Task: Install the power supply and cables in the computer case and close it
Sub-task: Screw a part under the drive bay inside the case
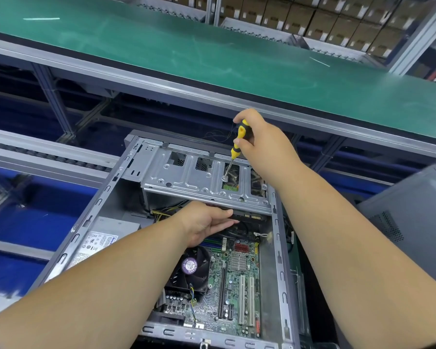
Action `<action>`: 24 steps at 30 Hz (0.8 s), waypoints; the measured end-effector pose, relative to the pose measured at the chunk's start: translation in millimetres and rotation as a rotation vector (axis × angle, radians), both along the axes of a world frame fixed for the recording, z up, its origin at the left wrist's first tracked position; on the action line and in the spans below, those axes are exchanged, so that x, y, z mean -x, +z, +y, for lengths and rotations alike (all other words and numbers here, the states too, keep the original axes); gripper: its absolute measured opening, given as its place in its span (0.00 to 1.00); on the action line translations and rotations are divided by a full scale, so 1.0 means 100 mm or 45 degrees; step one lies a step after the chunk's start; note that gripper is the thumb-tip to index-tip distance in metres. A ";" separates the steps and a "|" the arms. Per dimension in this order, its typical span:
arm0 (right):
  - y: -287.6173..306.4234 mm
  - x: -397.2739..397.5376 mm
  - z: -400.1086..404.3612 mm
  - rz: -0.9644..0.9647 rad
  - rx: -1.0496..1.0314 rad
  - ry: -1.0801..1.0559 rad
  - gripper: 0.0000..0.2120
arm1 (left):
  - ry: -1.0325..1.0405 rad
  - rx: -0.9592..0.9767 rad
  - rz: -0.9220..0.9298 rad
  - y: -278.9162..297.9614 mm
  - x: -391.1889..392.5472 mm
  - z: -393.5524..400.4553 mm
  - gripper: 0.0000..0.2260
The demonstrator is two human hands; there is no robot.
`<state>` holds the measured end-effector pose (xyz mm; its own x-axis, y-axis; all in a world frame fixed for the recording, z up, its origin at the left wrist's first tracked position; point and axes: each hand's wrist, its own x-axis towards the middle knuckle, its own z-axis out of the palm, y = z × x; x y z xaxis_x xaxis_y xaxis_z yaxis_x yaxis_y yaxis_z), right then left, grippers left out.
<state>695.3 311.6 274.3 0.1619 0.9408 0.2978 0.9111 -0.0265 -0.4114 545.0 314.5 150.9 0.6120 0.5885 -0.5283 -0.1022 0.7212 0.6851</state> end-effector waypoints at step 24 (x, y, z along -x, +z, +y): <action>0.01 0.03 0.10 -0.109 -0.086 -0.160 0.09 | 0.027 0.031 0.005 0.00 0.00 0.00 0.07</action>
<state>692.3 321.8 275.5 0.2483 0.8922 0.3773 0.9342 -0.1175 -0.3369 545.5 314.7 150.6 0.5974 0.5884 -0.5449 -0.1154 0.7355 0.6676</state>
